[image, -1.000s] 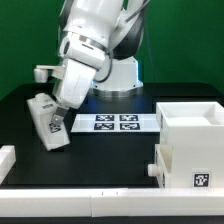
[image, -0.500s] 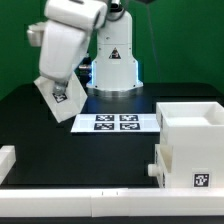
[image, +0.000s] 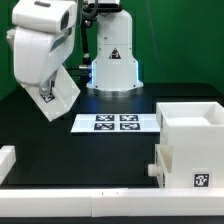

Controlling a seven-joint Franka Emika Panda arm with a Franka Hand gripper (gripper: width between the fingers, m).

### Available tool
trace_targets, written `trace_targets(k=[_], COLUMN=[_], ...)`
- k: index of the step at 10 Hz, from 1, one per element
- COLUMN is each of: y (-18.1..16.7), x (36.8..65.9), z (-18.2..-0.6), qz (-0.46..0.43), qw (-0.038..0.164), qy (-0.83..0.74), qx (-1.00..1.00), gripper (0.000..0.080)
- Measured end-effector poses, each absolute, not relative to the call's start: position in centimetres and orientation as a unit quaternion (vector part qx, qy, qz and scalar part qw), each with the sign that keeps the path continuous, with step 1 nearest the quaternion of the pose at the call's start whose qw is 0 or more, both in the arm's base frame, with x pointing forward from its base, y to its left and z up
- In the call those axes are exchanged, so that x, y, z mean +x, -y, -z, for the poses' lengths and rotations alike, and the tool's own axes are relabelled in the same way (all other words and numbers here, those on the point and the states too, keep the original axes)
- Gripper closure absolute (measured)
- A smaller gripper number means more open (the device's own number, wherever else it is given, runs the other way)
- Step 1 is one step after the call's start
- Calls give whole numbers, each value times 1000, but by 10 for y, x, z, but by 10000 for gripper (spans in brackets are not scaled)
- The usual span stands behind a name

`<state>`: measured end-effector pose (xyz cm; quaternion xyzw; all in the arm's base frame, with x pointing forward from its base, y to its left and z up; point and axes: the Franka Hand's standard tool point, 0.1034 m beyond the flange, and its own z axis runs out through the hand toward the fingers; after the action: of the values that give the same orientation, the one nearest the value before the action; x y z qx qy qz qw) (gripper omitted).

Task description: Assemble drawer

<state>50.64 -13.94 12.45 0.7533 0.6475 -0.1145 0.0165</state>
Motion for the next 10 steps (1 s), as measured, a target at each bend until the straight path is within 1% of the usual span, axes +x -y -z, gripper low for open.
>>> trace_targets(k=[1, 3, 5, 7, 8, 9, 10], y=[131, 108, 108, 110, 116, 132, 140], x=[511, 528, 531, 531, 526, 511, 506], z=[-114, -96, -96, -95, -90, -72, -56], qz=[118, 105, 102, 103, 99, 103, 107], qw=[-5, -18, -14, -14, -19, -32, -38], qy=[-634, -604, -595, -593, -602, -598, -591], qx=[764, 790, 797, 799, 792, 795, 799], gripper=[760, 760, 760, 760, 760, 760, 760])
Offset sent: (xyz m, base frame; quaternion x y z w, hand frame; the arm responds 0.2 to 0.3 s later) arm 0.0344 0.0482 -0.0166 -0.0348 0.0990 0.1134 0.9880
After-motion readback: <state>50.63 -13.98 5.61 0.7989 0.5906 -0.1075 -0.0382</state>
